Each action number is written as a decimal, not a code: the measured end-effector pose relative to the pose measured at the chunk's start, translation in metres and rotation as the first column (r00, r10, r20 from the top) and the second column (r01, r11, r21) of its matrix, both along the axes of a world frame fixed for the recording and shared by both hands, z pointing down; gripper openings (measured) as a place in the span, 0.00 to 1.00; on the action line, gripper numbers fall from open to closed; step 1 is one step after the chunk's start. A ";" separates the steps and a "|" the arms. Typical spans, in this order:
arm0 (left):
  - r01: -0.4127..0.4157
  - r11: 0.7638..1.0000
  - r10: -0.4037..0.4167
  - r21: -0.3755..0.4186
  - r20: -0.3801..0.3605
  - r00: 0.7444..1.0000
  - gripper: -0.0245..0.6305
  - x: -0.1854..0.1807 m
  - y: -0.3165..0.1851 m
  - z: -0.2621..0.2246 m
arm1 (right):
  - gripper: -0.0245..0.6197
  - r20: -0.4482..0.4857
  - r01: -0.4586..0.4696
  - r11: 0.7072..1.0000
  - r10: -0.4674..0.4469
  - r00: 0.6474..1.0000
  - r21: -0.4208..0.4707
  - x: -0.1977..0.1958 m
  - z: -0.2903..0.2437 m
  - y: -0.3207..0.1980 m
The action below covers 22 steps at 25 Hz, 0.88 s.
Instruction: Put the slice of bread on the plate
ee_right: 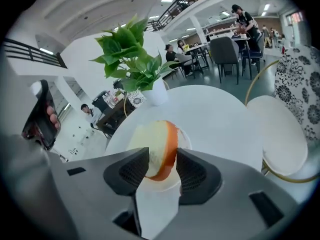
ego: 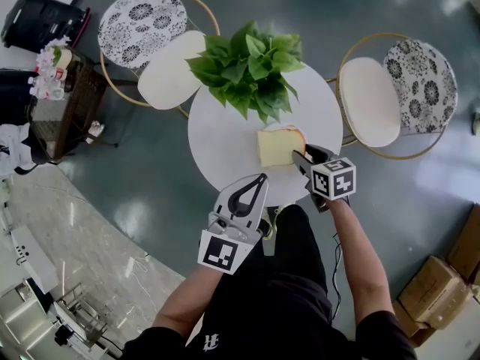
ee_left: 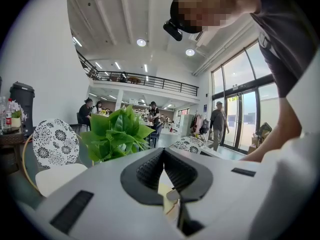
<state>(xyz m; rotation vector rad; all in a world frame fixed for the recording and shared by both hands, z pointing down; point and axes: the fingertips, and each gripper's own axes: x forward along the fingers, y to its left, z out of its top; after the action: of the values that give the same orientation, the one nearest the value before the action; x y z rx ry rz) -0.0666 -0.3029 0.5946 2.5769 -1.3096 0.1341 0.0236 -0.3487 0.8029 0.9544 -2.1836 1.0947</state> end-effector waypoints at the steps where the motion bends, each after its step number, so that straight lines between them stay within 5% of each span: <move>1: 0.001 1.000 -0.001 0.000 -0.001 1.000 0.05 0.000 0.000 0.001 | 0.27 -0.010 0.000 1.000 0.000 1.000 0.003 0.001 0.003 0.000; 13: 0.004 1.000 -0.004 -0.007 0.000 1.000 0.05 0.002 0.000 0.001 | 0.33 -0.061 -0.007 0.999 0.009 0.998 0.038 0.010 0.004 -0.004; 22: 0.012 1.000 -0.012 -0.008 0.023 1.000 0.05 0.010 0.001 -0.040 | 0.32 0.053 -0.019 0.975 0.007 0.999 0.222 0.003 -0.109 -0.004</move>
<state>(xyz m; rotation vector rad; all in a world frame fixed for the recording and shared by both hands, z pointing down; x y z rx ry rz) -0.0564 -0.3021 0.5543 2.5673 -1.3289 0.1666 0.0262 -0.3523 0.6934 1.0469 -2.3830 0.9026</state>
